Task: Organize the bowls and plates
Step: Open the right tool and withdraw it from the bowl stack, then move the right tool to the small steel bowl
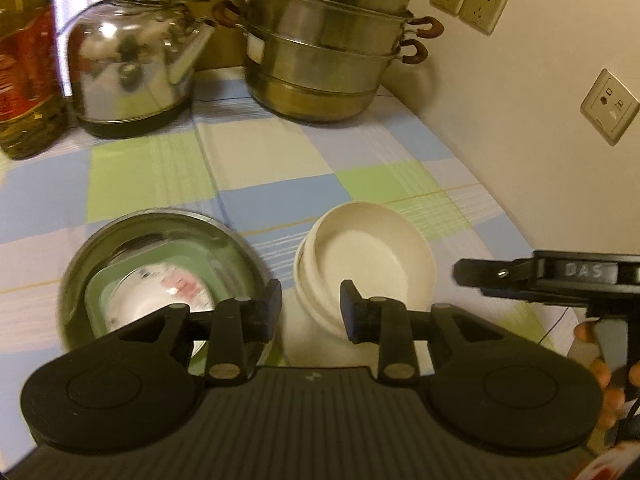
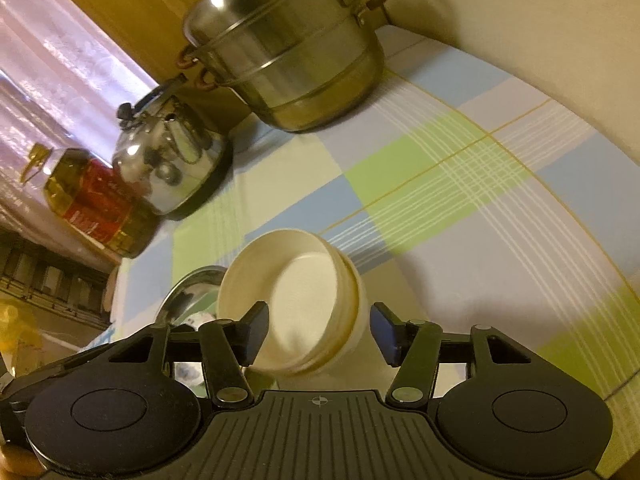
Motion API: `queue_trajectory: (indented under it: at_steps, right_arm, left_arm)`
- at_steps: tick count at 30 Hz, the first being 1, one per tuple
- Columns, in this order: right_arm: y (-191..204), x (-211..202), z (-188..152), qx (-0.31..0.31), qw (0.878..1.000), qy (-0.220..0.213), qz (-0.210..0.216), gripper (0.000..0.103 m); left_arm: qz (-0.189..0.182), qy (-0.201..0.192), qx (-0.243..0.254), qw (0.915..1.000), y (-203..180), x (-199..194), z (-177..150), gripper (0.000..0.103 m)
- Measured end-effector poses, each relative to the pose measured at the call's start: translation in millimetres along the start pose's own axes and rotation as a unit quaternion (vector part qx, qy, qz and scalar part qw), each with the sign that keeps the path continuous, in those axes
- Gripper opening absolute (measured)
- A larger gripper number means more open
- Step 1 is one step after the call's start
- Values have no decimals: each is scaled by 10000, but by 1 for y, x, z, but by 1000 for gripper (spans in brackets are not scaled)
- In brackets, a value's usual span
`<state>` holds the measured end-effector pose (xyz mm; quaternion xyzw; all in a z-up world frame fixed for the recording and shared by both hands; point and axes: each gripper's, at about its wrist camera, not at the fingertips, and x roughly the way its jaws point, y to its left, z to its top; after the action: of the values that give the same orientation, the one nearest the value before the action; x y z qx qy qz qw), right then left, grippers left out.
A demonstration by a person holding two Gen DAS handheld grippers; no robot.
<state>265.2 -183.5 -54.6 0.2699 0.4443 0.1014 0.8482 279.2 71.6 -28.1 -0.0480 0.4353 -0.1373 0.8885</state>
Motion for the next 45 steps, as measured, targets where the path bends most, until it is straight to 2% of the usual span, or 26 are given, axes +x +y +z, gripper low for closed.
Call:
queue_trajectory:
  at_steps: [9,19,32,45]
  right_arm:
    - [-5,-48,-37,-262,9992,-69,277,67]
    - [-11,-85,-93,-864,9949,265,437,69]
    - [-25,-95,-148,-1409,9868,719,345,69]
    - [-29,-99,-168,-1569,9835,829,351,69]
  left_arm:
    - [326,-60,-393,9987,3,-57,-57,28]
    - [699,-44,-830,9941,-11,-103,-124,28]
    - [1132,-14,-1290,9852,-20,-139,-186,28]
    - [1422,5,-1539,9778,-21,-156,-225,28]
